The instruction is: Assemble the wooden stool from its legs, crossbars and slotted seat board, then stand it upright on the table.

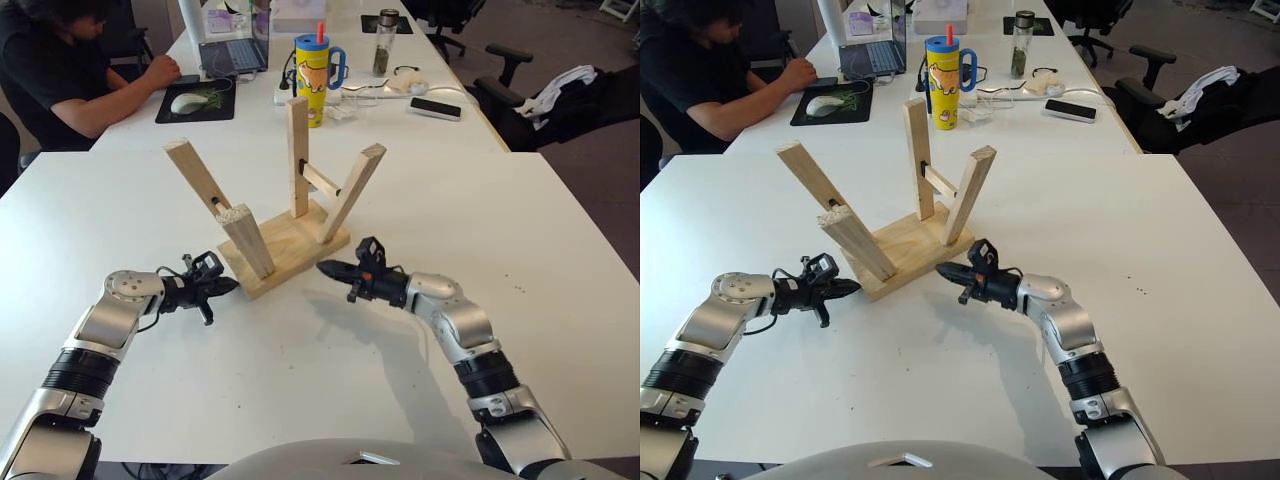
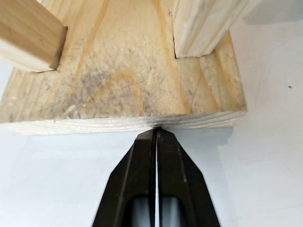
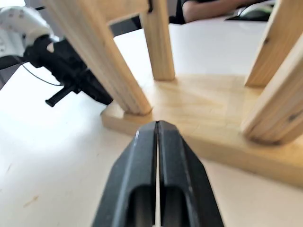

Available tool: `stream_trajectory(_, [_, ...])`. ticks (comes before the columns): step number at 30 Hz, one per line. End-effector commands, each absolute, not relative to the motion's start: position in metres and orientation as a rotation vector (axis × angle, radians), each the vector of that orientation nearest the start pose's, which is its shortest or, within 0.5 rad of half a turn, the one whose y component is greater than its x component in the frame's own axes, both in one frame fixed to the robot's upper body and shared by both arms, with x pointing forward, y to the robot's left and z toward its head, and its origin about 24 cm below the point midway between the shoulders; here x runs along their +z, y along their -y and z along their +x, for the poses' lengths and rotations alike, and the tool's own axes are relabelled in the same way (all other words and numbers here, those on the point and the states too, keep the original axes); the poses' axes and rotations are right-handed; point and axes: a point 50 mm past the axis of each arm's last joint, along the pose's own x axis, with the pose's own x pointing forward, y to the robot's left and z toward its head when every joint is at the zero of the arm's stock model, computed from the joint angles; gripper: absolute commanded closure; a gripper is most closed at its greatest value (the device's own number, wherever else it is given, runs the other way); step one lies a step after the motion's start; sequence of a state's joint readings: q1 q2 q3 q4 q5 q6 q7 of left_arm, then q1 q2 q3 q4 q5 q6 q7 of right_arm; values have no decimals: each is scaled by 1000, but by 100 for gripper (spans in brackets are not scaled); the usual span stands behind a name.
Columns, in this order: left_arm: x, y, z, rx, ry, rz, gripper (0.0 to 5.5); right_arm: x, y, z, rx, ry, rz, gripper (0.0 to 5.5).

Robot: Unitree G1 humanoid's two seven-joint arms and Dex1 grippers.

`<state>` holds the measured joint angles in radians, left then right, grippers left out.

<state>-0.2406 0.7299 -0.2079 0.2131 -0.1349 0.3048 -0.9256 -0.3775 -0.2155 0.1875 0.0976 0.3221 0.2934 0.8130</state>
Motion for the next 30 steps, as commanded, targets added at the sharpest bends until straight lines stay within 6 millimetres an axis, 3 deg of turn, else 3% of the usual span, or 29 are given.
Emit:
stream_trajectory(1, [27, -239, 261, -876, -710, 439, 547, 137, 48, 302, 1136, 155, 85, 550])
stream_trajectory(4, [28, -237, 265, -885, -706, 440, 547, 149, 28, 301, 1174, 205, 112, 550])
stream_trajectory(7, [27, -236, 267, -888, -704, 444, 547, 144, 17, 294, 1249, 172, 99, 550])
stream_trajectory(20, [22, -223, 277, -899, -676, 452, 547, 124, -1, 275, 1317, 62, 80, 550])
stream_trajectory(27, [25, -216, 264, -878, -659, 469, 547, 108, 23, 261, 1095, -32, 179, 550])
stream_trajectory(30, [27, -228, 268, -577, -576, 487, 547, 93, 44, 245, 992, -125, 179, 550])
